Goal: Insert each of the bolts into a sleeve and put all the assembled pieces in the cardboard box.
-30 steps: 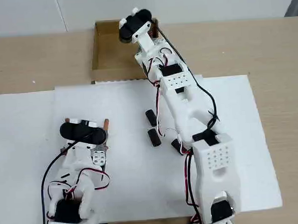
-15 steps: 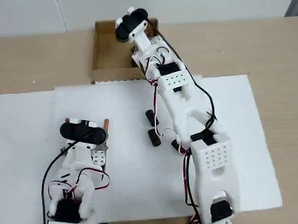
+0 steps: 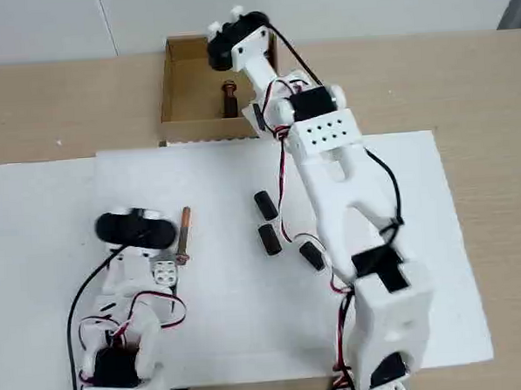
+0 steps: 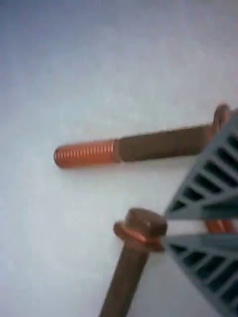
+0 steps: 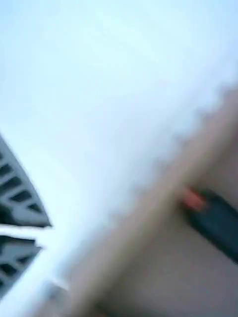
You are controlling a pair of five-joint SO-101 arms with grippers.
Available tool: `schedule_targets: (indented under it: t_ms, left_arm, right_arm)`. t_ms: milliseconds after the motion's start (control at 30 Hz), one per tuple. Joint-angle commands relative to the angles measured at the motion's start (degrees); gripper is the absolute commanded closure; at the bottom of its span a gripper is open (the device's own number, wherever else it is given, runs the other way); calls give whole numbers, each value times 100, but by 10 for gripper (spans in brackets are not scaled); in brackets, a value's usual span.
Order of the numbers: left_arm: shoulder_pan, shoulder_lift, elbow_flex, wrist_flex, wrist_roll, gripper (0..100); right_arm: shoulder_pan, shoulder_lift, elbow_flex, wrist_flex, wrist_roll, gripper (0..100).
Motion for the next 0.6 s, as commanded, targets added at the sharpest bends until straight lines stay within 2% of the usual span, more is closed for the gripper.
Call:
schedule_targets:
  t_ms: [0, 267, 400, 567]
  left_arm:
    - [-149, -53, -4, -105, -9, 993]
    - [-158, -53, -4, -97, -9, 993]
    - [-158, -53, -4, -97, -9, 993]
    - [-158, -53, -4, -79, -9, 993]
  right_arm:
    - [-171, -716, -308, 936, -352, 995]
    - [-646, -1235, -290, 2897, -1099, 995]
    - [-708, -1349, -105, 3020, -1459, 995]
    - [-708, -1780, 1196, 3002, -1477, 995]
